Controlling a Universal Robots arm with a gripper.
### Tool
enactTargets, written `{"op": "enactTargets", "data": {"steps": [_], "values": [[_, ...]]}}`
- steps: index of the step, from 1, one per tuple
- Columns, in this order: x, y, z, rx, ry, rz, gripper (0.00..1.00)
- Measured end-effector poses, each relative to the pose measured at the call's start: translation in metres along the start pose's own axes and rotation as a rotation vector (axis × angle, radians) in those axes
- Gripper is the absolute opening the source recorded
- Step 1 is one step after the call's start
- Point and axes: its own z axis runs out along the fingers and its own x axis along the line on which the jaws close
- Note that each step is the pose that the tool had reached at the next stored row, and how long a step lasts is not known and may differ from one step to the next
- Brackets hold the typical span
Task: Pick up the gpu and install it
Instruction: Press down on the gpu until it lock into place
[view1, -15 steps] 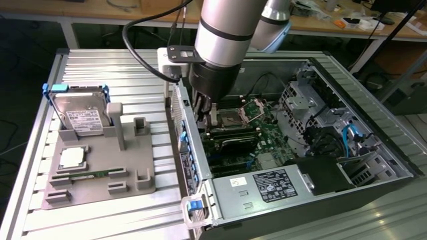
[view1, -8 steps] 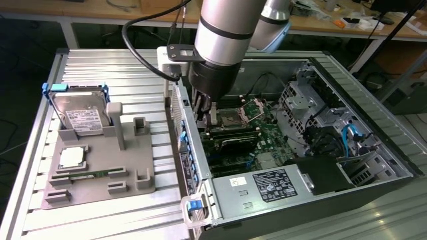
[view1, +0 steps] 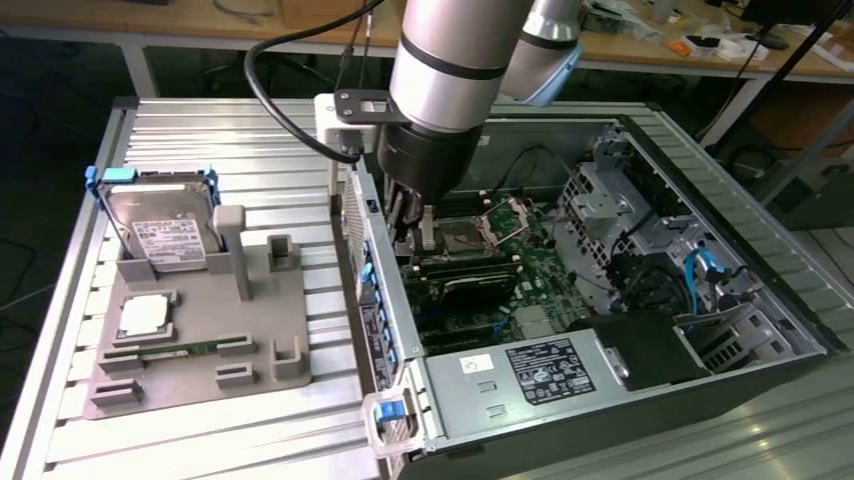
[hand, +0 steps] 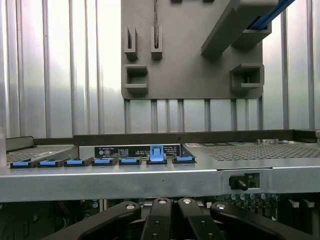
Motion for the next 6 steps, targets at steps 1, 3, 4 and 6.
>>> {"op": "enactTargets", "data": {"steps": [1,3,4,6], "values": [[0.0000,0.0000,0.0000,0.0000,0.0000,0.000,0.11],[0.0000,0.0000,0.0000,0.0000,0.0000,0.000,0.11],[0.0000,0.0000,0.0000,0.0001,0.0000,0.000,0.11],[0.0000,0.0000,0.0000,0.0000,0.0000,0.000,0.11]]}}
